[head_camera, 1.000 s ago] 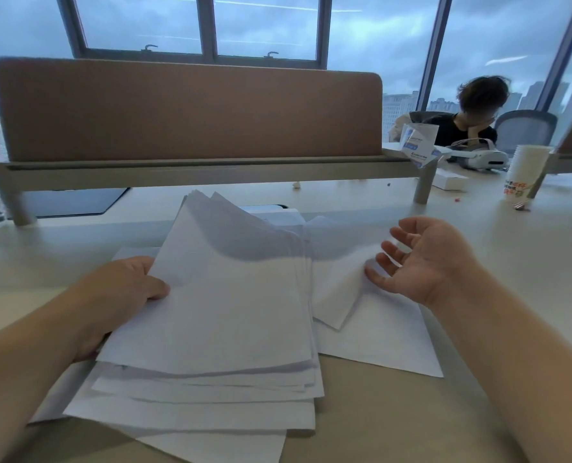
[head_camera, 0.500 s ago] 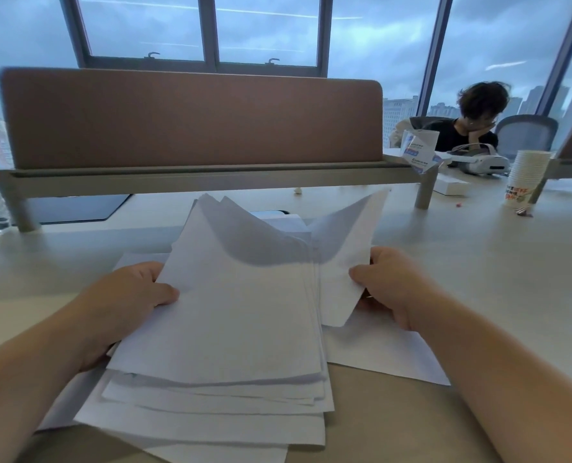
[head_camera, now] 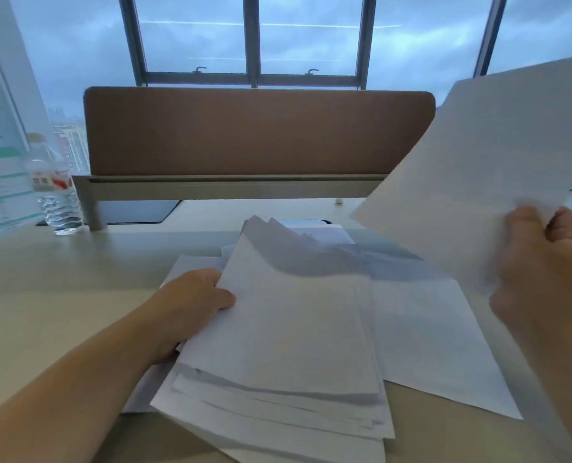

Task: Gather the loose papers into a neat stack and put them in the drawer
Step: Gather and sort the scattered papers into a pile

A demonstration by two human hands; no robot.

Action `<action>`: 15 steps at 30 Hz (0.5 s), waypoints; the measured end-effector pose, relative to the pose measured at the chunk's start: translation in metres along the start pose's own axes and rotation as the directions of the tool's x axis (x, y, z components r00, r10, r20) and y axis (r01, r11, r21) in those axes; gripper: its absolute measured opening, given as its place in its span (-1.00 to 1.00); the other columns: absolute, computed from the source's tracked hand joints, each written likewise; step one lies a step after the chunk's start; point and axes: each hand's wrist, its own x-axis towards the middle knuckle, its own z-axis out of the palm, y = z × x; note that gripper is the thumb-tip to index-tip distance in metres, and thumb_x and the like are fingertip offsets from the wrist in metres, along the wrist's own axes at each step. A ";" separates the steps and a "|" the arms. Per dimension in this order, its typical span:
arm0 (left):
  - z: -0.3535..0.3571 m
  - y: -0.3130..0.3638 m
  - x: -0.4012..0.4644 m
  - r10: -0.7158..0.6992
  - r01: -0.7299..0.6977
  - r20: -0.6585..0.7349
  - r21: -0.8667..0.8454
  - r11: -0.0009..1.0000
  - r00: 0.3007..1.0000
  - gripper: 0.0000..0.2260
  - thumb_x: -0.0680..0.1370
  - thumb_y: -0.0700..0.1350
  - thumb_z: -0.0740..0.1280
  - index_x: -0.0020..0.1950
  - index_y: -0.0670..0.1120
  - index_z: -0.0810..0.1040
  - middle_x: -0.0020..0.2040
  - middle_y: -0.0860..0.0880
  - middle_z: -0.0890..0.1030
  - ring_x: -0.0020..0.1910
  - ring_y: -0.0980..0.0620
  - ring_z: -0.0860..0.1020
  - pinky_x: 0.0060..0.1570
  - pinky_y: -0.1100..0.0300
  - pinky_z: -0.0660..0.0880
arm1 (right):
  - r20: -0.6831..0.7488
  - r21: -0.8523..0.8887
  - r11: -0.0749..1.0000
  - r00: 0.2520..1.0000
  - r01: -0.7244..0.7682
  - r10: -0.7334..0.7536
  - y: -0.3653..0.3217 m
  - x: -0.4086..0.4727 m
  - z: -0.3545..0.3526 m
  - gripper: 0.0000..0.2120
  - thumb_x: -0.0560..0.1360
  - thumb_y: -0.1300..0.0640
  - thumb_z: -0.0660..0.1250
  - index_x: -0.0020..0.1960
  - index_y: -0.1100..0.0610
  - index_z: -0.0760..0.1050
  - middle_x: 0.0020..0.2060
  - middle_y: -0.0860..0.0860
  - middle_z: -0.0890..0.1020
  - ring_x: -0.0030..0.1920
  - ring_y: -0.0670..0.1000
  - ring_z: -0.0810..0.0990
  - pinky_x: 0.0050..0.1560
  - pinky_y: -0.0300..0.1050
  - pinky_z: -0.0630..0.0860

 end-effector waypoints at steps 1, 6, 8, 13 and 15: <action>0.000 0.000 0.001 -0.002 0.002 -0.003 0.000 1.000 1.000 -0.87 0.56 -0.18 0.38 0.03 -0.07 0.70 -0.17 -0.08 0.78 -0.17 -0.14 0.75 -0.12 0.09 0.65 | 0.014 0.033 0.999 1.000 -0.024 0.024 -0.005 -0.003 -0.001 -0.82 0.48 -0.01 0.32 -0.21 0.06 0.46 -0.42 -0.07 0.44 -0.43 -0.09 0.36 -0.43 -0.18 0.32; -0.002 -0.004 0.002 -0.012 0.012 -0.006 0.017 1.000 1.000 -0.86 0.61 -0.19 0.35 0.03 -0.05 0.70 -0.19 -0.02 0.79 -0.25 -0.05 0.75 -0.23 0.17 0.61 | 0.311 -0.110 0.978 0.928 -0.179 0.205 -0.011 -0.025 -0.002 -0.85 0.64 0.12 0.25 -0.12 0.08 0.45 -0.55 -0.24 0.55 -0.51 -0.23 0.53 -0.55 -0.42 0.37; -0.002 -0.004 0.003 -0.010 0.010 -0.002 0.021 1.000 1.000 -0.86 0.60 -0.20 0.34 0.00 -0.06 0.70 -0.16 -0.06 0.79 -0.24 -0.07 0.75 -0.20 0.11 0.64 | 0.424 -0.169 0.947 0.847 -0.275 0.321 -0.003 -0.031 0.008 -0.85 0.66 0.19 0.26 -0.06 0.12 0.55 -0.40 -0.20 0.68 -0.38 -0.18 0.64 -0.47 -0.33 0.52; -0.001 -0.003 -0.007 -0.002 0.002 0.027 -0.008 1.000 1.000 -0.87 0.62 -0.18 0.33 0.04 -0.12 0.68 -0.25 -0.08 0.76 -0.38 -0.03 0.71 -0.41 0.23 0.54 | 0.578 -0.459 0.880 0.711 -0.124 0.401 0.026 -0.050 0.027 -0.80 0.63 0.23 0.28 0.14 0.03 0.61 -0.13 0.06 0.78 -0.17 0.15 0.75 -0.03 0.12 0.69; 0.001 0.000 -0.011 -0.018 0.019 0.020 -0.081 0.997 1.000 -0.79 0.67 -0.05 0.32 0.08 -0.16 0.67 -0.28 -0.10 0.75 -0.38 -0.06 0.71 -0.34 0.18 0.56 | 0.615 -0.546 0.836 0.650 -0.057 0.447 0.034 -0.055 0.030 -0.76 0.61 0.18 0.25 0.18 -0.08 0.57 -0.09 -0.02 0.78 -0.12 0.13 0.76 0.00 0.16 0.70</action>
